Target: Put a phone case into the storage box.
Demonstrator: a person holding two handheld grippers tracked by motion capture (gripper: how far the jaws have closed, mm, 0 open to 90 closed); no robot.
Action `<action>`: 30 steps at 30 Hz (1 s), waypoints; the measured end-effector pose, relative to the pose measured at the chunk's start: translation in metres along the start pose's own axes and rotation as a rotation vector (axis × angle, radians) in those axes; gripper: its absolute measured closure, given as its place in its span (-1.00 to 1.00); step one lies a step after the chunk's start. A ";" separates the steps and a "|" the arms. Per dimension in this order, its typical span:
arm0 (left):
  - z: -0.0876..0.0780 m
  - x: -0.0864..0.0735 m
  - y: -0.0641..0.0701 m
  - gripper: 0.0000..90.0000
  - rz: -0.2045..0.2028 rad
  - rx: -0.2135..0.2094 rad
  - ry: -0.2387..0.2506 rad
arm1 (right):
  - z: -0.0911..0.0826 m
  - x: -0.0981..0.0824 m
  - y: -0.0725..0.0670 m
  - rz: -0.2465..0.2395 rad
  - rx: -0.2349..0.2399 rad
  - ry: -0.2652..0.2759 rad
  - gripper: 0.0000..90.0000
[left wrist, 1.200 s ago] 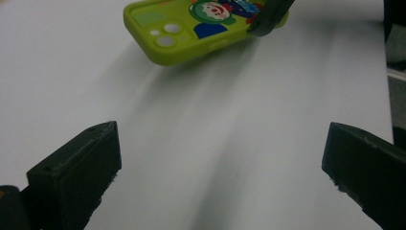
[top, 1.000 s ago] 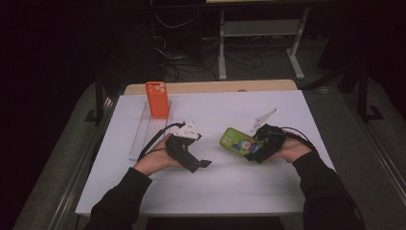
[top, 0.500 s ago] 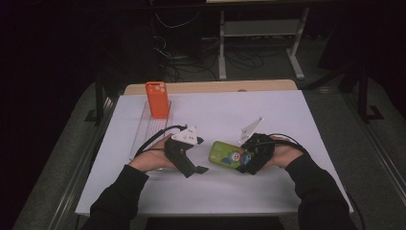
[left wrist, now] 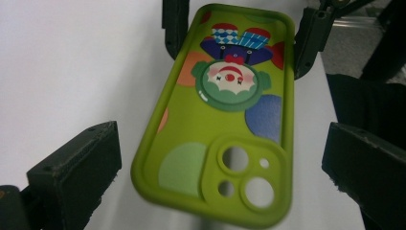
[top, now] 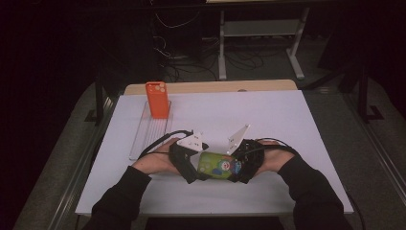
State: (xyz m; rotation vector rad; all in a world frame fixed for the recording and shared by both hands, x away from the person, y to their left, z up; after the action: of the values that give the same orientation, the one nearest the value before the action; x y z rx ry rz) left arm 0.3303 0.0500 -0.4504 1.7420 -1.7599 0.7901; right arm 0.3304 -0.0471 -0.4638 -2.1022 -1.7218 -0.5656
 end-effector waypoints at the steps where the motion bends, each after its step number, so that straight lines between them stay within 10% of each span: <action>1: 0.001 0.000 0.001 -1.00 0.005 -0.007 -0.003 | 0.001 0.001 -0.002 -0.007 0.002 -0.001 -0.66; 30: 0.016 -0.006 0.018 -0.71 0.007 -0.100 -0.059 | -0.001 0.014 -0.018 -0.066 0.029 0.003 -0.67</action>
State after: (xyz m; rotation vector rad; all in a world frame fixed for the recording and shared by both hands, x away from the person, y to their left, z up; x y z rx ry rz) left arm 0.3126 0.0423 -0.4664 1.7100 -1.8135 0.6481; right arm 0.3150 -0.0323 -0.4546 -2.0297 -1.7929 -0.5594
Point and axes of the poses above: each handheld gripper's, and its own axes: z roughly forward along the jaws, x roughly out of its top, y roughly to its right, the point moved 10 cm from there along z, roughly forward along the jaws, and after that the axes turned 4 degrees about z, right-handed, at the moved point
